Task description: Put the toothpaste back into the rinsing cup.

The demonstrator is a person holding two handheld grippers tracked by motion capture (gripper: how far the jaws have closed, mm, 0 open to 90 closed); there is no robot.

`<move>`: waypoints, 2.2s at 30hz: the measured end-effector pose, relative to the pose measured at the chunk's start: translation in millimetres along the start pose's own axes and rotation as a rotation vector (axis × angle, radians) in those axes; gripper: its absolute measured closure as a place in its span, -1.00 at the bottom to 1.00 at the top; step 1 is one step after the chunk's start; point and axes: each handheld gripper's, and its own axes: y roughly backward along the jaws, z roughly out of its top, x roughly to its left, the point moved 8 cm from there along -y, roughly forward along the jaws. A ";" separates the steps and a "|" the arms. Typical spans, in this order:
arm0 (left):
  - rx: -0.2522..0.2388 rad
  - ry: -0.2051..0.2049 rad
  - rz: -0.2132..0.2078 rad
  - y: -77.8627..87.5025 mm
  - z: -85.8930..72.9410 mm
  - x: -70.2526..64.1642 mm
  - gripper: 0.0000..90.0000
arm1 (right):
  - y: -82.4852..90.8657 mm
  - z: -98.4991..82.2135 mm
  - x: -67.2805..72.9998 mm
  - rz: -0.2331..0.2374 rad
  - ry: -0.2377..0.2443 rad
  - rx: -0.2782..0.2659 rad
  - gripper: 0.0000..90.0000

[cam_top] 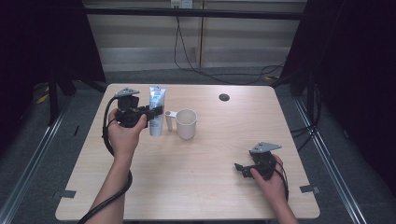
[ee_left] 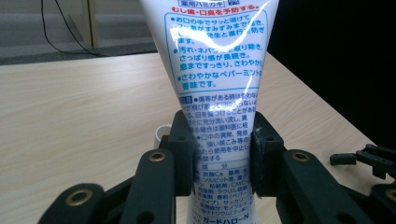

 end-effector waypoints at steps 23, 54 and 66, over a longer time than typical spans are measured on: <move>-0.045 -0.021 0.010 -24.5 14.6 -8.9 0.50 | 0.0 0.0 0.1 0.000 -0.001 0.000 -0.69; -0.050 -0.042 0.002 -67.7 26.1 -23.5 0.49 | -0.2 0.2 0.0 -0.002 0.003 -0.004 -0.68; -0.039 -0.047 0.014 -81.9 27.3 -24.4 0.49 | 0.1 -0.1 0.3 0.000 -0.002 0.001 -0.69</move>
